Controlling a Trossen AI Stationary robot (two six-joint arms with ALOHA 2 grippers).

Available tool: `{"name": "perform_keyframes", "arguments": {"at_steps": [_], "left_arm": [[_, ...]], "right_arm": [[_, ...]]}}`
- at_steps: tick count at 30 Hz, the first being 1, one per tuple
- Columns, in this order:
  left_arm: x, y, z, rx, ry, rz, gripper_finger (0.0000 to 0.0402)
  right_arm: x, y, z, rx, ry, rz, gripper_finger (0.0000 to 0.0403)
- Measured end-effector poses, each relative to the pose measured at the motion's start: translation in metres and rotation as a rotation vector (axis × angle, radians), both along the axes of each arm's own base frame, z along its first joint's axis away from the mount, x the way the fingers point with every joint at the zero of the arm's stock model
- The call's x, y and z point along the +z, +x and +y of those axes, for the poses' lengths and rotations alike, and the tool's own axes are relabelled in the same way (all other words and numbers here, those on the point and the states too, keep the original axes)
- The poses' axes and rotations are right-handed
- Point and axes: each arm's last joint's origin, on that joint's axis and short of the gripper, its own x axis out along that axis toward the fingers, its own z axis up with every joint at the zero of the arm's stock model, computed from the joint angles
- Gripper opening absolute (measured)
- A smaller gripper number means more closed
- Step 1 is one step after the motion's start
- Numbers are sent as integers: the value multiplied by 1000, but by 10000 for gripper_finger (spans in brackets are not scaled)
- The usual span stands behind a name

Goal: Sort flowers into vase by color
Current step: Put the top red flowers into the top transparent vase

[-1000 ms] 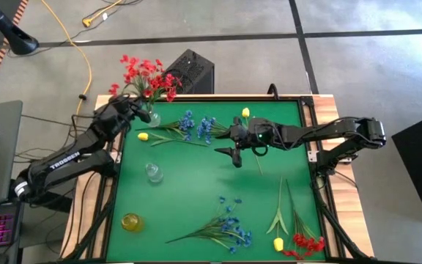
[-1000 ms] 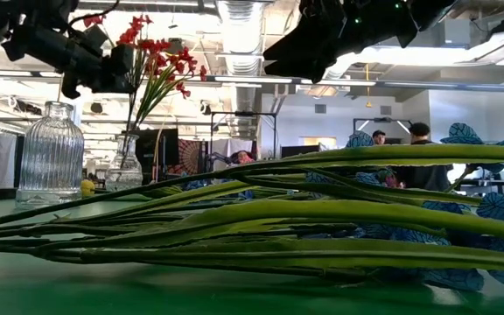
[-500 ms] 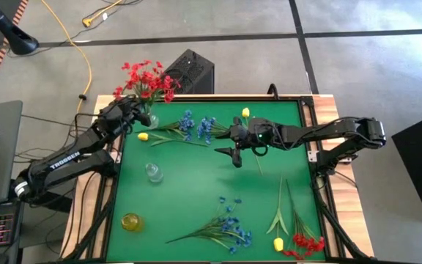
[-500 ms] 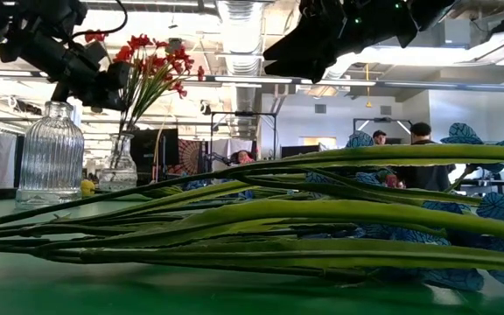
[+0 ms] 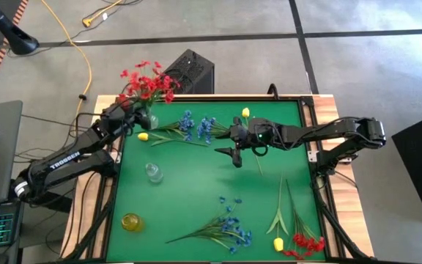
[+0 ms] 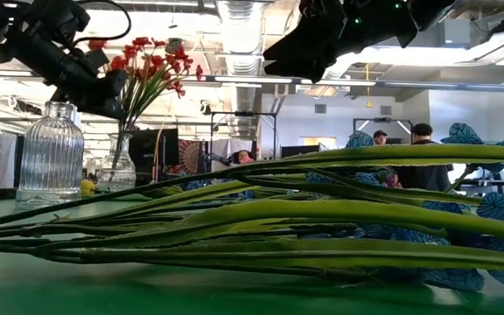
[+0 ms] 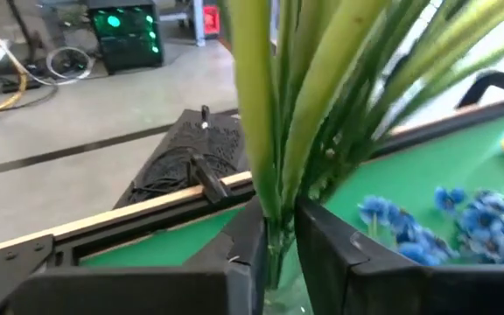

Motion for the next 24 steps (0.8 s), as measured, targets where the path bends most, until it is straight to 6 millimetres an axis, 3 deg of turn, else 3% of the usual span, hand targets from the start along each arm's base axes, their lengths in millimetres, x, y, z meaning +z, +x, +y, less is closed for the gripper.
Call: {"name": "perform_keyframes", "arguments": {"at_steps": [11,24], "left_arm": [[-2,1,-3,-133,-13,95,142],[26,-5,-9,-174,-41,233,199]], "right_arm": [[0,0,0,0,0,0,260],[0,0,0,0,0,0,260]]}}
